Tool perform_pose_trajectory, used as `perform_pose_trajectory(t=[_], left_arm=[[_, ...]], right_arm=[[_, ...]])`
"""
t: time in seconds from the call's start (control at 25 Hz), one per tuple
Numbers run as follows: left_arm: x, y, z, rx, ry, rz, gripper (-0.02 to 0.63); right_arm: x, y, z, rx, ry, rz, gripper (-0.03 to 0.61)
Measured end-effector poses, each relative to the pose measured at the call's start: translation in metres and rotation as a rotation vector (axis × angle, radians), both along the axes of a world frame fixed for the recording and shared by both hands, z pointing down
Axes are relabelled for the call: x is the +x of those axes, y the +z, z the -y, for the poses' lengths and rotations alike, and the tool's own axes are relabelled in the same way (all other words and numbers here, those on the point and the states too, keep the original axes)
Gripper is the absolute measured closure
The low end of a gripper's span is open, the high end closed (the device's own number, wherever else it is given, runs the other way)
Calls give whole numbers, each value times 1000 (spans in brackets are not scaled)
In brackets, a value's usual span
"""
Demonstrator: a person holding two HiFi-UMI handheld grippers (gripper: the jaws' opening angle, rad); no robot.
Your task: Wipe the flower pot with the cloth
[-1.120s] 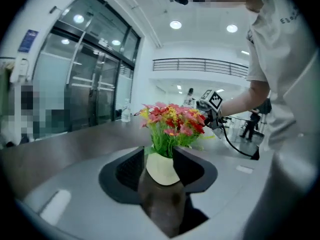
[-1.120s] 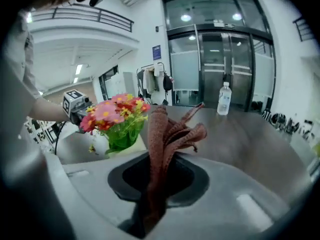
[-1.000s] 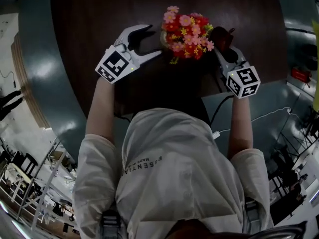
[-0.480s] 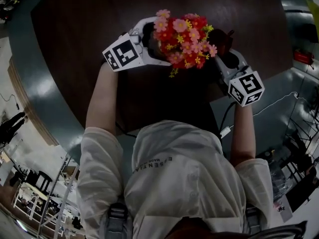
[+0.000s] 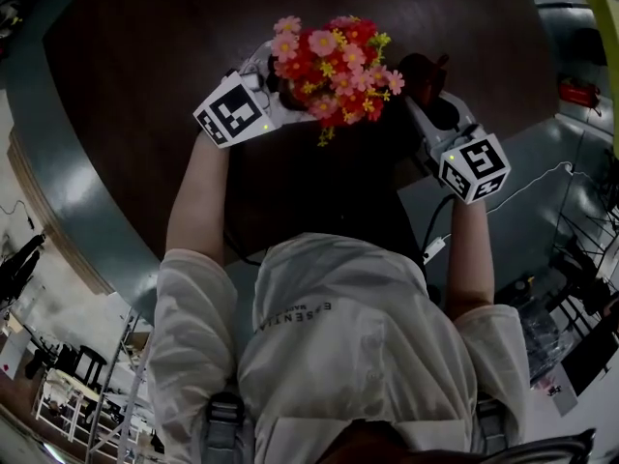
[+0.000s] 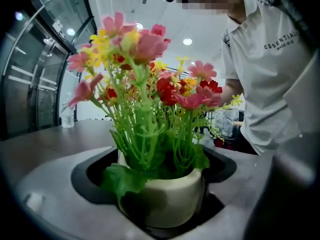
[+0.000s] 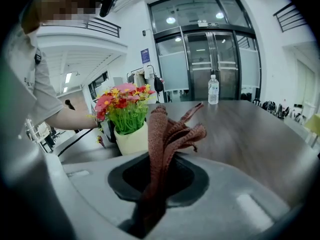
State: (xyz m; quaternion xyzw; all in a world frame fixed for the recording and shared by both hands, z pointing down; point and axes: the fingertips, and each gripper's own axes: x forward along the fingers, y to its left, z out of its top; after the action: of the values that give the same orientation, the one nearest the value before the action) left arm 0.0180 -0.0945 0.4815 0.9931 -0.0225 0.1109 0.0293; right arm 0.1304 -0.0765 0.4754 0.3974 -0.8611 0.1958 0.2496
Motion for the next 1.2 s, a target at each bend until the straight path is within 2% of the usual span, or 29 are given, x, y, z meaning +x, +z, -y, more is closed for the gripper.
perform_pose_trajectory(t=[0.08,0.24,0.36,0.44,0.64,0.84,1.0,1.2], left_arm=[[-8,-2,0,-6,-65,-12,86],[-25,-27,-3,-56,-191,-84,89],[-14,-54,8,-101,-269,-156,91],[-10,-80,19,-102,-320,-208,91],[9,-153,35,-27,-399,-240,91],[12,-218,38,47,-471,-305,90],[11,-242,37,95,-493,-314,91],[8,-249,38,125,-516,-330,91]], right_arm=[[-5,-3,-3,-7,-5,9,523],[-13,-14,-13,-19,-41,18,525],[-2,-18,-7,-31,-74,25,525],[2,-23,3,-30,-101,39,525],[-11,-47,16,-19,-219,67,525],[-54,-77,34,-1,-252,135,525],[-91,-112,32,75,-339,174,523],[-125,-118,2,144,-503,124,525]])
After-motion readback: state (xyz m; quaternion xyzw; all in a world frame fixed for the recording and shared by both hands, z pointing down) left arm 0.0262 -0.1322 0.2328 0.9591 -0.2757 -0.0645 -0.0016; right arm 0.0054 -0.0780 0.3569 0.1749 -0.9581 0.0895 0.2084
